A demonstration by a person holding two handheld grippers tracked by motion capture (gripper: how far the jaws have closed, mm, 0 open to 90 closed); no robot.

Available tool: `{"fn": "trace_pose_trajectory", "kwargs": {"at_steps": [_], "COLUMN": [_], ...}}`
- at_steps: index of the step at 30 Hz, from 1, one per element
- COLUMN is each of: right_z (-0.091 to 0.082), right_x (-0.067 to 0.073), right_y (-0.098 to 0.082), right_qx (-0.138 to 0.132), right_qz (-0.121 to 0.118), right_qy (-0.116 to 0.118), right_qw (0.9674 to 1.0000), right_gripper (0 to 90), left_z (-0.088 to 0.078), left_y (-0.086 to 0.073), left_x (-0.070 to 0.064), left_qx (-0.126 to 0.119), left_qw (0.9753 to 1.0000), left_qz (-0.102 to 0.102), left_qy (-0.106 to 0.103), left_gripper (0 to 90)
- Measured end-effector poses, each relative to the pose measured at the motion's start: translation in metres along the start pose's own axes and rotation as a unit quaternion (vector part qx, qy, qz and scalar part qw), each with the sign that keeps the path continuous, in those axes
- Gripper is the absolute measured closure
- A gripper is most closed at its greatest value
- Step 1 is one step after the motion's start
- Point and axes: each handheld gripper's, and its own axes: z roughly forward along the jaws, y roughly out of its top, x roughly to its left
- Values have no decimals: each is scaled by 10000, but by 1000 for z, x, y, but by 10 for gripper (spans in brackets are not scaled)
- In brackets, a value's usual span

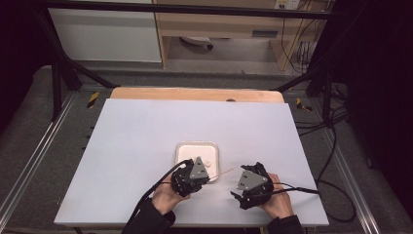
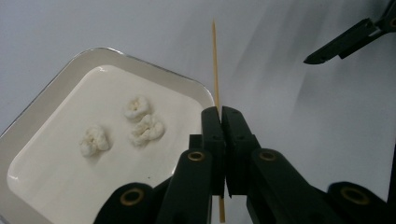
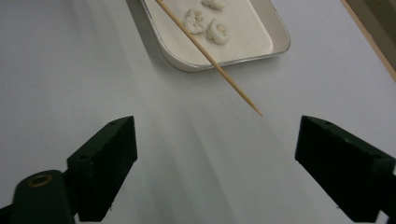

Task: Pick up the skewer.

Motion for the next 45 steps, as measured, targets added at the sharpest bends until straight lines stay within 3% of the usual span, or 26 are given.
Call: {"fn": "trace_pose_trajectory", "kwargs": {"at_steps": [10, 15, 16, 23, 24, 30, 31, 35, 38, 41, 44, 45], "right_z": [0, 2, 2, 3, 4, 5, 6, 6, 6, 6, 4, 4], "right_x": [5, 8, 8, 11, 11, 13, 13, 13, 13, 13, 13, 13], "right_y": [0, -2, -3, -5, -6, -8, -8, -9, -9, -10, -9, -9], "right_qx": [-41, 48, 74, 73, 67, 130, 133, 174, 222, 230, 254, 254], "right_qz": [-560, -860, -1006, -1276, -1435, -1753, -1882, -2014, -2186, -2222, -2419, -2419], "right_qy": [-44, -44, -50, -52, -68, -15, 5, 65, 111, 121, 123, 123], "right_qw": [9984, 9963, 9949, 9918, 9896, 9844, 9820, 9793, 9755, 9747, 9699, 9699], "right_gripper": [327, 419, 454, 570, 612, 700, 717, 758, 830, 864, 883, 883], "left_z": [12, 16, 17, 22, 23, 24, 24, 25, 25, 25, 24, 24], "left_y": [14, 21, 23, 28, 28, 29, 29, 29, 29, 29, 29, 29], "left_x": [-11, -17, -18, -21, -21, -22, -22, -22, -22, -21, -20, -20], "left_qx": [116, 149, 152, 196, 183, 216, 223, 232, 224, 221, 216, 232], "left_qw": [9994, 9985, 9984, 9972, 9971, 9965, 9963, 9963, 9961, 9960, 9961, 9959], "left_qz": [274, 417, 438, 540, 545, 571, 581, 574, 589, 586, 574, 563], "left_qy": [-187, -312, -334, -477, -492, -579, -589, -604, -620, -634, -634, -669], "left_gripper": [885, 885, 885, 885, 885, 885, 885, 885, 885, 885, 885, 885]}}
